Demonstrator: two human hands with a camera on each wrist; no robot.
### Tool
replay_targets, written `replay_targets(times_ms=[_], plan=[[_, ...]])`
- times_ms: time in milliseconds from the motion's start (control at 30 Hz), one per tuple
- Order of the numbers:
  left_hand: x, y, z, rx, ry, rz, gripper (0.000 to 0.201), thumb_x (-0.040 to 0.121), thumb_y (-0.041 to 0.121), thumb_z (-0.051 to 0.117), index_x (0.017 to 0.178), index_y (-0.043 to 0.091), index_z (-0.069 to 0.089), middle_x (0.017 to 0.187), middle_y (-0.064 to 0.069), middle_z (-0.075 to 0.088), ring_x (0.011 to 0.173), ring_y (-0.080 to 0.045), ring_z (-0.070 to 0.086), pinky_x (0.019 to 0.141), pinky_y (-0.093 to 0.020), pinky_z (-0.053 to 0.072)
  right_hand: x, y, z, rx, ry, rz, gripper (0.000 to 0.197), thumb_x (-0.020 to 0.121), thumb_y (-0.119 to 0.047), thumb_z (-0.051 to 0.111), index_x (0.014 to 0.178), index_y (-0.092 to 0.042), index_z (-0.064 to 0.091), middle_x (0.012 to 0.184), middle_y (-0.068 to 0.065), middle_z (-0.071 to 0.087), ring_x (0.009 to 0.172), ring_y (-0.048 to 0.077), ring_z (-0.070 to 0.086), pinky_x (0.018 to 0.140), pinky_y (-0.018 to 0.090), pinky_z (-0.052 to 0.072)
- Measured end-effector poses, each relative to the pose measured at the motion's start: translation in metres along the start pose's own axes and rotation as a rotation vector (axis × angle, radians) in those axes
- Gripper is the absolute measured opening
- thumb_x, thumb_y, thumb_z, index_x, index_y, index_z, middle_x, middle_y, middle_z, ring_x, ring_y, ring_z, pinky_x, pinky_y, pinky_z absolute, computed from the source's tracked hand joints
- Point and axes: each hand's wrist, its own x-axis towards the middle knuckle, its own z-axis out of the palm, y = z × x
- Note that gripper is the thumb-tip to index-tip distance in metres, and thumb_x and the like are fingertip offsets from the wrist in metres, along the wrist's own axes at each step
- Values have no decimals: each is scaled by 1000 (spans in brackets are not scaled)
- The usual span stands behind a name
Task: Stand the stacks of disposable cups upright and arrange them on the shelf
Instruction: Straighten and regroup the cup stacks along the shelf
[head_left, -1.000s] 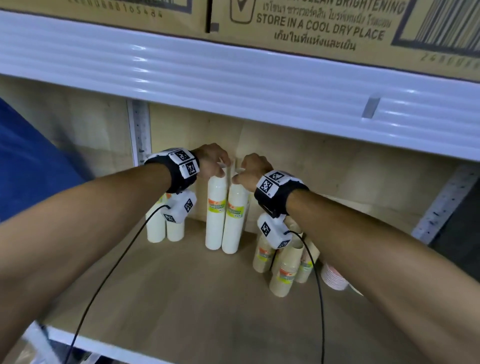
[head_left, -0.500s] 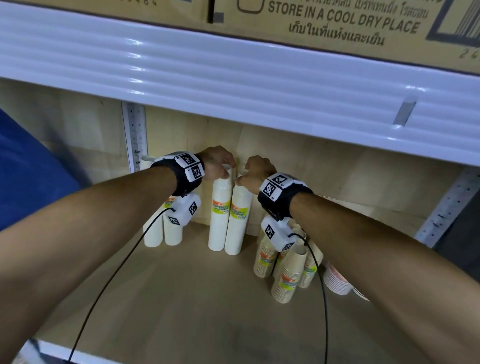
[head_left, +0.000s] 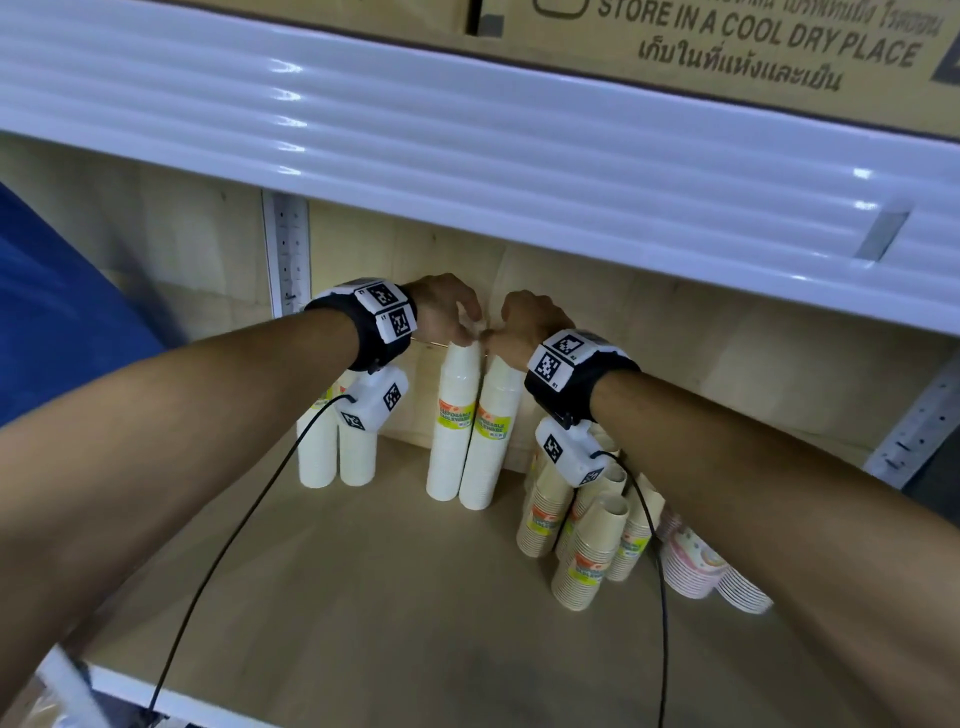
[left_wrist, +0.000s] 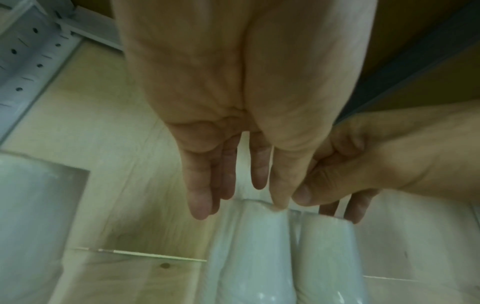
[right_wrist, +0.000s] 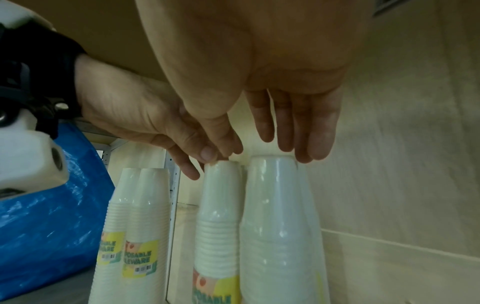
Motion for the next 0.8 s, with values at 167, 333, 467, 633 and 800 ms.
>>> replay_targets(times_ms=[167,333,467,633,800], plan=[[-12,-14,-26,21,36,-62,40,86,36,68,124,29,60,128,0,50,111,-19,54,94,-30,46,8,-20,-12,12,47,-44,49,83,-40,63,123,-13,56,123,8,59,106,28,60,72,27,39],[-29,-37,-49,62,85,-135,38,90,32,64,127,28,58,131,-2,54,115,-22,54,96,-30,44,17,-52,-8,41,42,-123,48,87,-34,59,129,-11,53,127,10,59,106,27,59,74,27,42],[-43,-62,-60,54,107,-200,36,91,29,65,126,25,58,134,-3,53,119,-23,52,100,-31,42,22,-82,6,88,-1,-204,50,91,-32,57,135,-10,49,137,10,52,122,28,53,91,30,45],[-60,-91,-65,20,116,-259,35,89,26,67,123,25,59,124,-1,52,104,-19,54,86,-26,44,23,-115,31,123,-18,-285,44,86,-33,62,123,-9,56,126,11,58,112,28,57,82,26,44],[-71,-115,-56,37,63,-308,53,89,34,67,137,25,49,141,-6,46,126,-22,47,99,-27,40,27,-136,52,111,-76,-319,50,84,-28,62,129,-7,53,131,12,56,114,29,58,92,35,51]])
